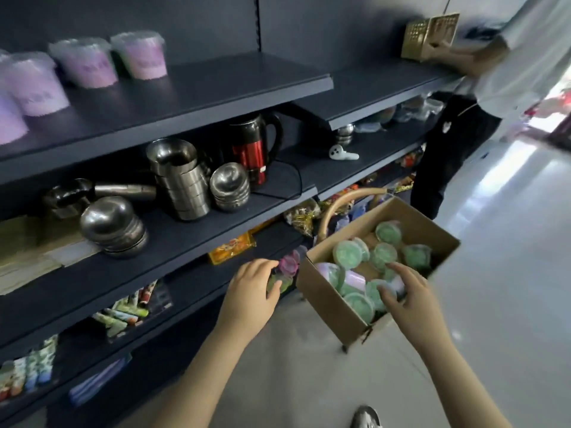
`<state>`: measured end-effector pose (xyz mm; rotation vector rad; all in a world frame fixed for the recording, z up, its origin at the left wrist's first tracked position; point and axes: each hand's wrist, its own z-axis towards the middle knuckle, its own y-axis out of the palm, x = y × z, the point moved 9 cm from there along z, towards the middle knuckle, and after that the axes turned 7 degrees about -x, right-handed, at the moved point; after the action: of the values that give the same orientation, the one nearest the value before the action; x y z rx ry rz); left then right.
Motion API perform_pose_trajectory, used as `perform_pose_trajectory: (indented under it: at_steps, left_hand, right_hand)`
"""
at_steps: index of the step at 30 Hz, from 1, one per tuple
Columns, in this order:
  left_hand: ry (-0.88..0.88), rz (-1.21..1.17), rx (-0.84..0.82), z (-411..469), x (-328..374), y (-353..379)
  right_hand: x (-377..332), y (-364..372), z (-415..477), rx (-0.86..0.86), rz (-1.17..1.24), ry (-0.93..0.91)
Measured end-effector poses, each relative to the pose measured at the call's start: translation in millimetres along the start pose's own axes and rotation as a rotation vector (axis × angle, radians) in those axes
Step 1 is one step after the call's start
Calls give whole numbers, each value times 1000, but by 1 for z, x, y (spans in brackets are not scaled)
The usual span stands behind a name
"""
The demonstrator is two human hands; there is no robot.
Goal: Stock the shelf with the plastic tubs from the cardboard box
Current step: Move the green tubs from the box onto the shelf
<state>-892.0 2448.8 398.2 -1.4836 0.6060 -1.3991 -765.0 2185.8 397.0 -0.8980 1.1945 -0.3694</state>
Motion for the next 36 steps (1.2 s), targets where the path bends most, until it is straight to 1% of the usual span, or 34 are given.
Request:
perform_pose_trajectory:
  at_steps: [4, 7, 12, 16, 20, 25, 29, 31, 36]
  left_hand:
    - [41, -24, -82, 42, 36, 58]
    - [52, -50, -143, 75, 68, 99]
    - [42, -68, -242, 117, 109, 163]
    - [32, -91, -318, 150, 122, 200]
    - [34, -107, -412, 195, 112, 237]
    - [-19, -199, -532, 270, 71, 301]
    - [42, -221, -632, 321, 48, 355]
    - [87, -217, -677, 341, 43, 384]
    - [145, -163, -801, 371, 23, 452]
  right_hand:
    - [86, -24, 9, -28, -14, 137]
    - [138, -42, 27, -51, -21, 198]
    - [204, -44, 58, -120, 30, 240]
    - [242, -36, 80, -144, 81, 311]
    - [278, -17, 109, -162, 110, 414]
    - [327, 30, 161, -153, 152, 576]
    - [373, 63, 196, -56, 179, 744]
    - [400, 80, 211, -41, 192, 820]
    - [454, 134, 224, -207, 162, 956]
